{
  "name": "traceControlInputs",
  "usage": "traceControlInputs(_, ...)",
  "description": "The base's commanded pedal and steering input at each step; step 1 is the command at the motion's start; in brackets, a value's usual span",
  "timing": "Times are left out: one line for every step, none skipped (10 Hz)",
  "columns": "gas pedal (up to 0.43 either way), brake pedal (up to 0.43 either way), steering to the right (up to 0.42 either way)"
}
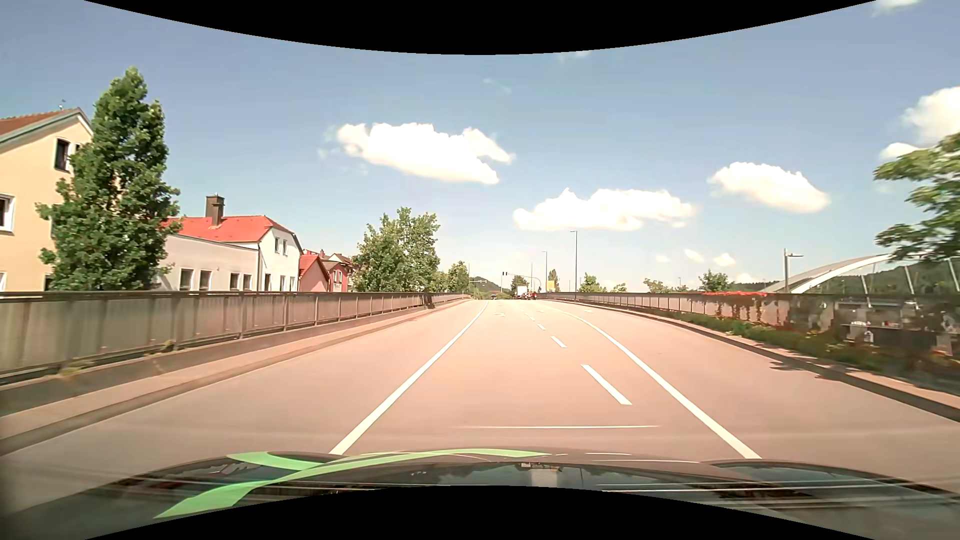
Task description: Follow the waypoints while adhering to traffic rules and regulations
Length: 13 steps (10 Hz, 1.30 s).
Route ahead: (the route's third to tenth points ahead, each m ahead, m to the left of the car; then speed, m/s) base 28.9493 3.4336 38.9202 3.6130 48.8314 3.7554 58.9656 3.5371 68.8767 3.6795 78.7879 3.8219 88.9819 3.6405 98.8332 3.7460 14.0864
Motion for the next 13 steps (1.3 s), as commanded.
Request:
traceControlInputs(0.087, 0.0, -0.003)
traceControlInputs(0.087, 0.0, -0.001)
traceControlInputs(0.079, 0.0, 0.0)
traceControlInputs(0.039, 0.0, 0.0)
traceControlInputs(0.028, 0.0, 0.0)
traceControlInputs(0.028, 0.0, 0.0)
traceControlInputs(0.028, 0.0, 0.0)
traceControlInputs(0.028, 0.0, 0.0)
traceControlInputs(0.028, 0.0, 0.0)
traceControlInputs(0.028, 0.0, 0.0)
traceControlInputs(0.039, 0.0, 0.0)
traceControlInputs(0.047, 0.0, 0.0)
traceControlInputs(0.079, 0.0, 0.0)
